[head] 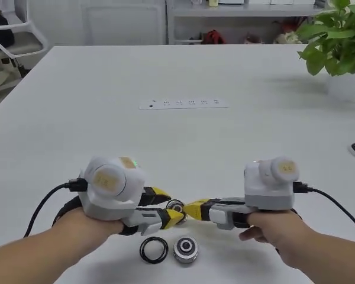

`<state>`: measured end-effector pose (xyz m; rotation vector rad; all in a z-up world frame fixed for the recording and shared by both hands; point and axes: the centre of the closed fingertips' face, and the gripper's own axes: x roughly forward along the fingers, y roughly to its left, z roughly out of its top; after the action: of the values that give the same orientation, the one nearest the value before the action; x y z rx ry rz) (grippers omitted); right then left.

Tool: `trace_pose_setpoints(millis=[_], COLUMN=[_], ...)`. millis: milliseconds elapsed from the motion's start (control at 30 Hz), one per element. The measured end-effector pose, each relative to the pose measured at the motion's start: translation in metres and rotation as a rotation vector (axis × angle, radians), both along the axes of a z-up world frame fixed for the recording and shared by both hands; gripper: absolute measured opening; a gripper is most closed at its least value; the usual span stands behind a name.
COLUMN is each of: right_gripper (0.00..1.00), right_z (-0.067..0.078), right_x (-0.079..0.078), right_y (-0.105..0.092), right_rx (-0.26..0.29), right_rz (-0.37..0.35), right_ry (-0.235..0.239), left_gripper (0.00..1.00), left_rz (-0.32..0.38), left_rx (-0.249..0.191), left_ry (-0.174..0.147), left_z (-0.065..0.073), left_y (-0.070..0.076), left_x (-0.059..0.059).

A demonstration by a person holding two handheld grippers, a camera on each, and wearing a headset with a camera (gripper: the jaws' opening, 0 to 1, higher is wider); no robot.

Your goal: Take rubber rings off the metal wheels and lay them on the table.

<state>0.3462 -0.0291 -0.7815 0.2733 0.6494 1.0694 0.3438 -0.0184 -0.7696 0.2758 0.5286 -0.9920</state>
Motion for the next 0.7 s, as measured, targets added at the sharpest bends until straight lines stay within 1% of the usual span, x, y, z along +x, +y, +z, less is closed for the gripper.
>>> trace_pose_setpoints(millis=[200, 367, 467, 567, 700], right_gripper=[0.00, 0.00, 0.00, 0.00, 0.00], right_z=[0.002, 0.004, 0.005, 0.005, 0.005], right_x=[-0.002, -0.006, -0.007, -0.008, -0.010], right_y=[0.002, 0.005, 0.006, 0.007, 0.008], right_rx=[0.017, 0.017, 0.027, 0.034, 0.041], right_rz=[0.006, 0.027, 0.034, 0.038, 0.045], right_ry=[0.014, 0.015, 0.023, 0.031, 0.041], left_gripper=[0.32, 0.33, 0.35, 0.38, 0.41], left_rz=[0.014, 0.016, 0.010, 0.008, 0.009], left_rx=[-0.015, -0.025, -0.024, -0.033, -0.041], left_ry=[0.001, -0.003, -0.006, -0.007, -0.007], left_z=[0.006, 0.011, 0.012, 0.017, 0.020], left_y=[0.008, 0.013, 0.015, 0.017, 0.022], left_x=[-0.001, -0.006, -0.009, -0.015, -0.018])
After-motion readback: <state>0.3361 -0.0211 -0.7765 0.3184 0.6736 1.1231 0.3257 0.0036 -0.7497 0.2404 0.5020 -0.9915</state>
